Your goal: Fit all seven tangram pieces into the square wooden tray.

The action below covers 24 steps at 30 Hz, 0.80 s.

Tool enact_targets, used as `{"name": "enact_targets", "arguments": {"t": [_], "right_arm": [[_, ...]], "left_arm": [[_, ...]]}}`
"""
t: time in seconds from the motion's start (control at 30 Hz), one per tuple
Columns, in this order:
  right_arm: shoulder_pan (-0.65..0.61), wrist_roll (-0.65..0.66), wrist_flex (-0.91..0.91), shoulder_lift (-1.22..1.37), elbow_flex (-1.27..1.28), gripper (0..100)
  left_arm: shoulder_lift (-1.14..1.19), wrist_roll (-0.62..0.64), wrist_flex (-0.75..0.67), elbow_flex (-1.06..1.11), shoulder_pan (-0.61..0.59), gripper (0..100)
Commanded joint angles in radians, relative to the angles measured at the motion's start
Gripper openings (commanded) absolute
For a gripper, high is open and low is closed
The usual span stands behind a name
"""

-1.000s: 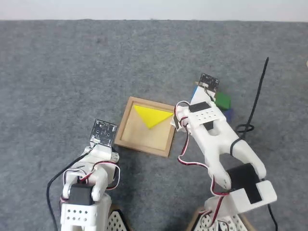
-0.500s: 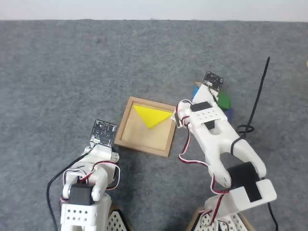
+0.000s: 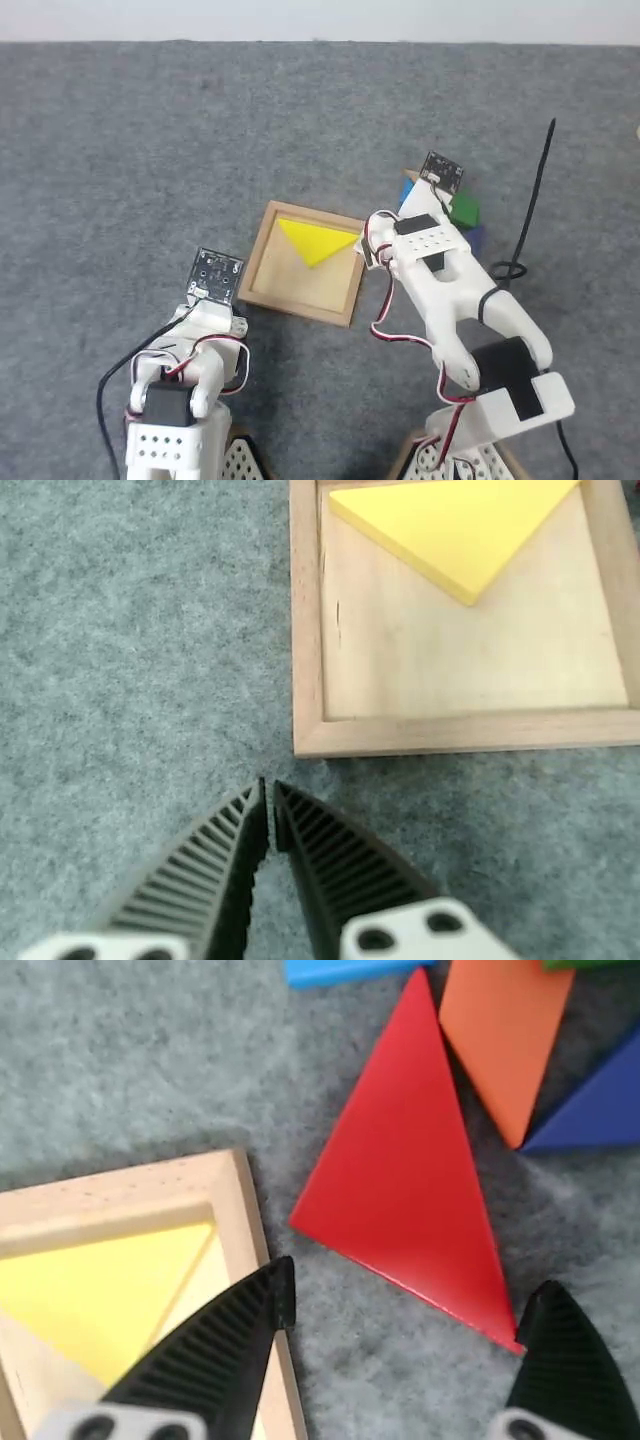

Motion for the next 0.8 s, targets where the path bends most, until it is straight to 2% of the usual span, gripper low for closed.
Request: {"name": "enact_targets", "arguments": {"t": [0.0,0.27,0.33,0.43,0.5,0.57,0.77], "right_arm": [[-0.013,-0.003,-0.004,-0.021,-0.011,35.5],[0.007,0.032,0.26,-0.139,-0.092,35.4],[-0.013,0.121,0.308,-0.216,-0.1,35.4],[-0.056,0.373,0.314,-0.309,-0.092,35.2],[-0.065,0.496,0.265,-0.314,-0.095,35.1],[-0.061,0.48,0.174,-0.28,-0.097,35.1],[-0.051,0.315,-0.021,-0.048,-0.18,35.1]], "left_arm": [[-0.009,0.005,0.005,-0.005,0.0,2],[-0.009,0.005,0.005,-0.005,0.0,2],[-0.009,0.005,0.005,-0.005,0.0,2],[-0.009,0.005,0.005,-0.005,0.0,2],[-0.009,0.005,0.005,-0.005,0.0,2],[-0.009,0.005,0.005,-0.005,0.0,2],[-0.009,0.005,0.005,-0.005,0.0,2]]}}
